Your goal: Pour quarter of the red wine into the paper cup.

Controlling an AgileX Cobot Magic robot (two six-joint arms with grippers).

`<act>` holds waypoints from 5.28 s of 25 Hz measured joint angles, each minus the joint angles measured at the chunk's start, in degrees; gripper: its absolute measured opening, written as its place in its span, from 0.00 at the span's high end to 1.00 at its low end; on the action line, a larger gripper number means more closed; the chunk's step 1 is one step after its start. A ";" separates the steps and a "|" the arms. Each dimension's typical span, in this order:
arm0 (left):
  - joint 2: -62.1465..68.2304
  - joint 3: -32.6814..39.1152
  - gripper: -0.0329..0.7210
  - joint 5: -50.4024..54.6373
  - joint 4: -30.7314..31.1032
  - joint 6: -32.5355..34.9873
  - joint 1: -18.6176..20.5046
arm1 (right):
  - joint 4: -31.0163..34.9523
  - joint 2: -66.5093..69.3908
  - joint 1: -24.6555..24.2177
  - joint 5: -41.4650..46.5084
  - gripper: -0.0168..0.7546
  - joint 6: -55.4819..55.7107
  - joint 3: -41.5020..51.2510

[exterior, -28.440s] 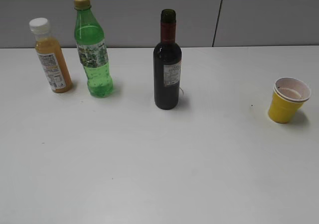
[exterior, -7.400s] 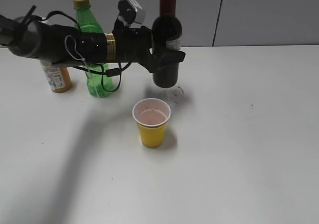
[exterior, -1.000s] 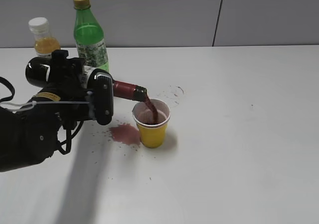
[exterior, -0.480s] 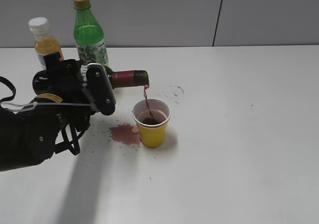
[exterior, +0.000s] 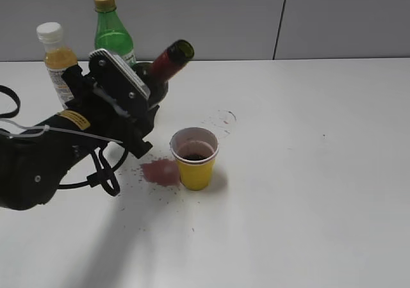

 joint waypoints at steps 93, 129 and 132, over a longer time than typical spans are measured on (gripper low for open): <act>28.79 -46.14 0.23 5.06 83.22 -95.29 15.11 | 0.00 0.00 0.00 0.00 0.22 0.00 0.00; 12.61 -46.95 0.15 8.18 84.16 -95.48 15.11 | 0.00 0.00 0.00 -0.01 0.22 0.00 0.00; 8.54 -46.95 0.15 12.20 84.39 -95.48 15.11 | 0.00 0.00 0.00 -0.01 0.22 0.00 0.00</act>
